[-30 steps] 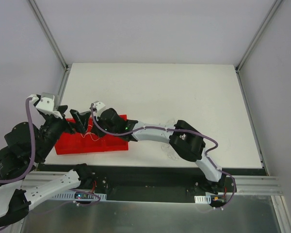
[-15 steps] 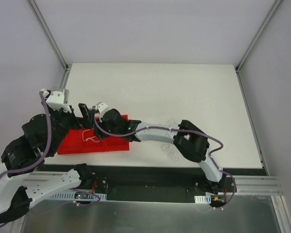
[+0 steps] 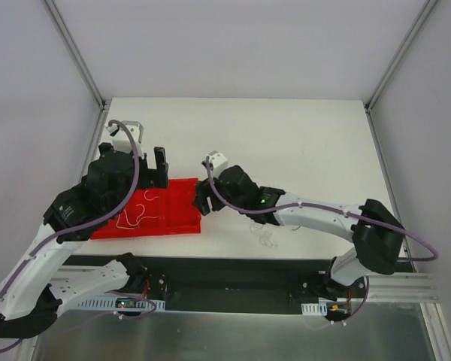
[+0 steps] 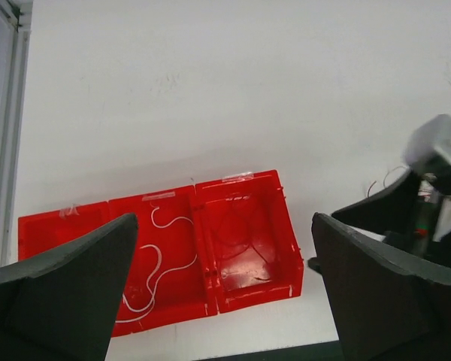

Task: Untangle the cables

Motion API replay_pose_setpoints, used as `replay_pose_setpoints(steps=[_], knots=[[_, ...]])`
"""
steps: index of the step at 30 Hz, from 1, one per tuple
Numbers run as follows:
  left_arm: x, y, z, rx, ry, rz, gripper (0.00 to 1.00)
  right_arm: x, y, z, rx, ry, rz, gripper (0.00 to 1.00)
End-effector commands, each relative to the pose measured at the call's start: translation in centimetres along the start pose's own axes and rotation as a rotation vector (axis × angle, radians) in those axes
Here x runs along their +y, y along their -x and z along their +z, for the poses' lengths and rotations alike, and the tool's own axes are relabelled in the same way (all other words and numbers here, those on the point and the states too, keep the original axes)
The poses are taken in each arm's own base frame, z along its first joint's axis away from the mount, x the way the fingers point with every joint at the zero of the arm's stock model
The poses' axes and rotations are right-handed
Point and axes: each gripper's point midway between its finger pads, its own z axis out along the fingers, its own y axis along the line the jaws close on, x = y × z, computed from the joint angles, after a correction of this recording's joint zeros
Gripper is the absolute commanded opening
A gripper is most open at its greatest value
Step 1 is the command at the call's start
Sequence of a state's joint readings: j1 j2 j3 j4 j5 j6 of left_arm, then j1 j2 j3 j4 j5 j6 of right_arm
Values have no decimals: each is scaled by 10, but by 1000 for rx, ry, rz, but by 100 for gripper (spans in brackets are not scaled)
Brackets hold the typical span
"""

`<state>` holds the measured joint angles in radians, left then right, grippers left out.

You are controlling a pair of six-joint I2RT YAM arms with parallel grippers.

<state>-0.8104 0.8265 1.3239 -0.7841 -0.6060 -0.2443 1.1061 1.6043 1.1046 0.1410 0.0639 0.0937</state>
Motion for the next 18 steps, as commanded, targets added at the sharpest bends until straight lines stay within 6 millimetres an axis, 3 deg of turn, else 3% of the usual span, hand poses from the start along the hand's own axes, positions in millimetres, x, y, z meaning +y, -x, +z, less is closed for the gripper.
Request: replay_pose_setpoints(steps=[1, 5, 10, 16, 18], knots=[[-12, -23, 25, 100, -48, -77, 99, -26, -4, -34, -13, -62, 33, 72], [14, -79, 43, 303, 124, -173, 99, -49, -10, -60, -29, -101, 79, 72], [53, -147, 28, 481, 301, -355, 99, -101, -13, -93, -63, -202, 224, 72], [78, -196, 23, 608, 423, -670, 99, -150, -39, -107, -20, -238, 400, 68], [84, -208, 24, 671, 496, -753, 90, -155, -50, -105, 23, -232, 427, 64]])
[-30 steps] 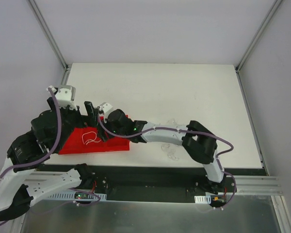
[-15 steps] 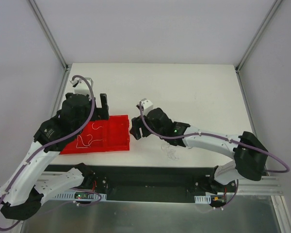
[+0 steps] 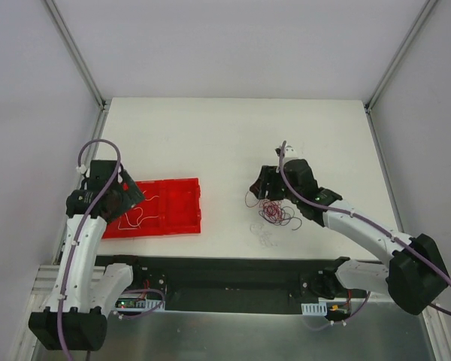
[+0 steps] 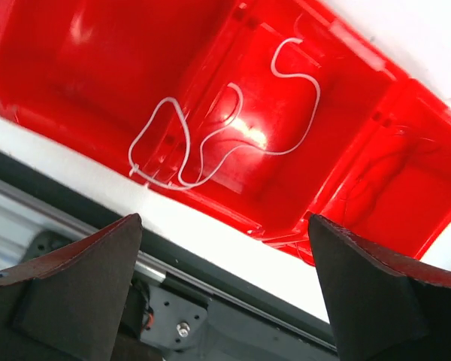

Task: Untangle the cables

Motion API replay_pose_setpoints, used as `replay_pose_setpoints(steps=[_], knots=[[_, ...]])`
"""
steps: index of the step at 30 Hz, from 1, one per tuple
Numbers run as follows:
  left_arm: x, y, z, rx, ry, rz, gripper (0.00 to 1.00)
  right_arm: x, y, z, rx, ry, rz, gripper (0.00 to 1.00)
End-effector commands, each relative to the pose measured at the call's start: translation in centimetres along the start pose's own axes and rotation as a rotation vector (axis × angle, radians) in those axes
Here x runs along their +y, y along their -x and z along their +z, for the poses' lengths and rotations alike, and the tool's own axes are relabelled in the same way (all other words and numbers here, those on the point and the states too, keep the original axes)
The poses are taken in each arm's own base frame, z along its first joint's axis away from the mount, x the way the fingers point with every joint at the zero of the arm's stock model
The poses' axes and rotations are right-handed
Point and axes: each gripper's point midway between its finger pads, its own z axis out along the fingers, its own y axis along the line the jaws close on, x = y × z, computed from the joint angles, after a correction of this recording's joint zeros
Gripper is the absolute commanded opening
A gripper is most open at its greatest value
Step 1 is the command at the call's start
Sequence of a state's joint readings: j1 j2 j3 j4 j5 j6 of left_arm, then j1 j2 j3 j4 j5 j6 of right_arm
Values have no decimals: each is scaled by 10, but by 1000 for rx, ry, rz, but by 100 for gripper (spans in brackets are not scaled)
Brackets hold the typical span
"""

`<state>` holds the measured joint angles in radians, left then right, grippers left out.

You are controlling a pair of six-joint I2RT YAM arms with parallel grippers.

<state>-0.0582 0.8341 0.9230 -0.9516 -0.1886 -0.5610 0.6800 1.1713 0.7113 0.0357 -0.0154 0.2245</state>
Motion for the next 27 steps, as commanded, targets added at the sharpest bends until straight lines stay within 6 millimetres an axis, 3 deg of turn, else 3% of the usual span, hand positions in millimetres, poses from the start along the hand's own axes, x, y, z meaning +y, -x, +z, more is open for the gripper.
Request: replay_pose_setpoints(steps=[1, 3, 6, 10, 14, 27], knots=[[5, -24, 13, 175, 61, -199, 85, -6, -26, 2, 120, 41, 76, 64], [7, -29, 22, 193, 91, -234, 82, -14, -31, 4, 132, 22, 64, 63], [11, -26, 30, 181, 128, -255, 65, -25, -38, 5, 145, -3, 33, 63], [18, -19, 42, 178, 199, -252, 62, -41, -40, 6, 137, -45, 19, 62], [30, -13, 55, 168, 258, -267, 48, -58, -40, 4, 117, -81, 33, 62], [43, -6, 78, 180, 312, -238, 37, -76, -56, 18, 145, -101, 65, 60]])
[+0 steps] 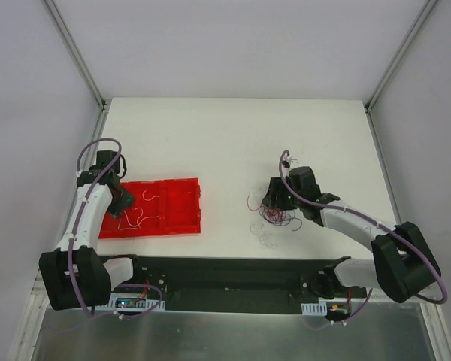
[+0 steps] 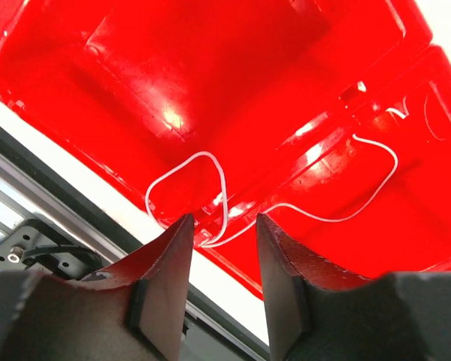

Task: Untangle the cables

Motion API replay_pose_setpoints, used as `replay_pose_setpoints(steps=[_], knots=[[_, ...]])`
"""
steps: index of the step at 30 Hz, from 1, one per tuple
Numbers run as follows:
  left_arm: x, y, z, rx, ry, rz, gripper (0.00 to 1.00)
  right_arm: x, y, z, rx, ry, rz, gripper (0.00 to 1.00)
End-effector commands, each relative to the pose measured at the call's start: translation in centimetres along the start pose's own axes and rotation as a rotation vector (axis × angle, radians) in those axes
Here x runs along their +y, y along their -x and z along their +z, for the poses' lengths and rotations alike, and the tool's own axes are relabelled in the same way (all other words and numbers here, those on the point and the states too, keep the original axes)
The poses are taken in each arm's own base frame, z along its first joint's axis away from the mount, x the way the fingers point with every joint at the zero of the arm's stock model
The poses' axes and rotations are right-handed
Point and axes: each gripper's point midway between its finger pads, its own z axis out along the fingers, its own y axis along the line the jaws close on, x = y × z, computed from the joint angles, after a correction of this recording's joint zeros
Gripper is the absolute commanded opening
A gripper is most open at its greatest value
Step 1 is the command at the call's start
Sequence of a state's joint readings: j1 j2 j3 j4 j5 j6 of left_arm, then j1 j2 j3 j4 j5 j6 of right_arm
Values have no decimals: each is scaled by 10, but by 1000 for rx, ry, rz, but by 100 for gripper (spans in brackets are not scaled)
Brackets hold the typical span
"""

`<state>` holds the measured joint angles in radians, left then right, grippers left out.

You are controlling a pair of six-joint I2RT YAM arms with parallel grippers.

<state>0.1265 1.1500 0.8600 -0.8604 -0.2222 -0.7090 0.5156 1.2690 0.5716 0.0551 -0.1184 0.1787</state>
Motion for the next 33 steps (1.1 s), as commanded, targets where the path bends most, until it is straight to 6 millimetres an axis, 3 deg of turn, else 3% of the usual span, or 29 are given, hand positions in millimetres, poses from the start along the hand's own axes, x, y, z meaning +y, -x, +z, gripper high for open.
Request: replay_pose_setpoints(steps=[1, 9, 13, 15, 17, 21, 26, 33], knots=[[2, 6, 9, -6, 33, 13, 37, 0, 7, 4, -31, 21, -4, 60], [7, 5, 14, 1, 66, 34, 28, -4, 12, 1, -59, 12, 5, 60], [10, 2, 18, 14, 83, 54, 14, -6, 14, -2, -76, 9, 6, 59], [12, 3, 17, 8, 82, 56, 0, -7, 15, -3, -83, 6, 7, 59], [13, 6, 13, -13, 77, 65, 0, -8, 16, -4, -89, 4, 9, 59], [13, 14, -2, -55, 54, 71, 0, -10, 18, -5, -98, -3, 15, 59], [-10, 18, -32, -53, -98, 159, 0, -10, 18, -4, -92, 3, 22, 59], [-29, 24, -68, -142, -94, 252, 0, -11, 18, -2, -90, 2, 31, 59]])
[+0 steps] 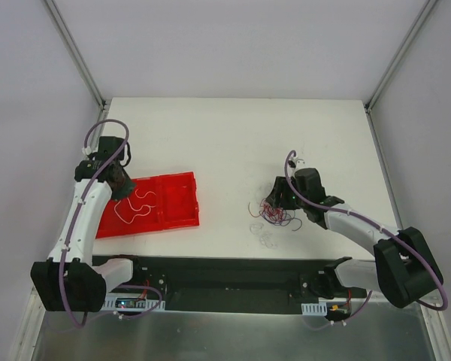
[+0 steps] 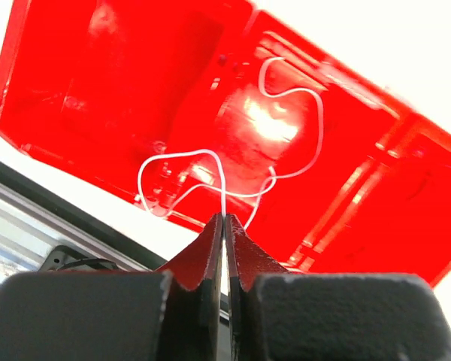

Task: Untangle the cables

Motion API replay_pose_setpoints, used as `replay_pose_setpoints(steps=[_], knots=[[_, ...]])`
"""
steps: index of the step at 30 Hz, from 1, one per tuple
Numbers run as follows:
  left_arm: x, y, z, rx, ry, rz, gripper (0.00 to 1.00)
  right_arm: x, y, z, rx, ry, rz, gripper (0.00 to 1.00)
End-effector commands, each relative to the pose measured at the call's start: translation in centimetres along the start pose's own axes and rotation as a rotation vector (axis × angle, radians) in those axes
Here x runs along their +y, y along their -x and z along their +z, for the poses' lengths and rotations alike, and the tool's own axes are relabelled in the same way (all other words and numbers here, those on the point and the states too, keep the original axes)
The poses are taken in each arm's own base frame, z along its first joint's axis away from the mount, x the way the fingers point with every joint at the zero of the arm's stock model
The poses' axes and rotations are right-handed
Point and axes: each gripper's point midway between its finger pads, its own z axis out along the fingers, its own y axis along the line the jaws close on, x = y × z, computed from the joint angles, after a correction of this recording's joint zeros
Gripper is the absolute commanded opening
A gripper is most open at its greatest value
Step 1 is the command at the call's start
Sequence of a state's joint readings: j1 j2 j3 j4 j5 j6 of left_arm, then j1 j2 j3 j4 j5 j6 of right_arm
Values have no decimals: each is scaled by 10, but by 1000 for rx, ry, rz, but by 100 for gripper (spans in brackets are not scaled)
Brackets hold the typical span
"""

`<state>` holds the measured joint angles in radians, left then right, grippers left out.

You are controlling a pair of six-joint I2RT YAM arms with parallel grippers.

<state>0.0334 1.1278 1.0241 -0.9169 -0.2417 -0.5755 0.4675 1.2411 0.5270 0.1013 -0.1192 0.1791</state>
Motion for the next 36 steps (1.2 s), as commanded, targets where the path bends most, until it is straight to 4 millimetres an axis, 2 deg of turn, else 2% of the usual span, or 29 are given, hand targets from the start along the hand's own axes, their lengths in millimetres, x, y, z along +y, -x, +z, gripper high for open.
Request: replay_pose_setpoints(steps=[1, 4, 8, 13, 17, 20, 24, 28, 30, 32, 36], knots=[[-11, 4, -24, -26, -7, 73, 0, 3, 14, 0, -48, 17, 4, 59], [-30, 5, -29, -2, -70, 78, 0, 2, 13, 0, -48, 14, 5, 59], [-57, 7, -26, 14, -163, 107, 0, 0, 12, 1, -41, 10, 6, 59], [-85, -9, -3, 84, -281, 134, 0, 0, 12, 1, -41, 11, 10, 59], [-84, -22, 19, 119, -265, 121, 0, -1, 10, 1, -40, 11, 11, 58], [-65, -16, 40, 72, -170, 112, 0, -1, 12, 0, -45, 12, 12, 58], [-51, -22, 63, 107, -138, 86, 0, -2, 11, 1, -43, 9, 15, 58], [-59, -27, 64, 150, -176, 110, 1, -2, 9, 2, -31, 12, 16, 58], [-60, -24, 58, 130, -194, 100, 23, -3, 8, 4, -25, 12, 16, 58], [-62, -17, 47, 85, -228, 101, 41, -4, 7, 5, -21, 5, 13, 57], [-70, -3, 12, -9, -342, 119, 59, -10, 7, 3, -27, -28, 8, 57]])
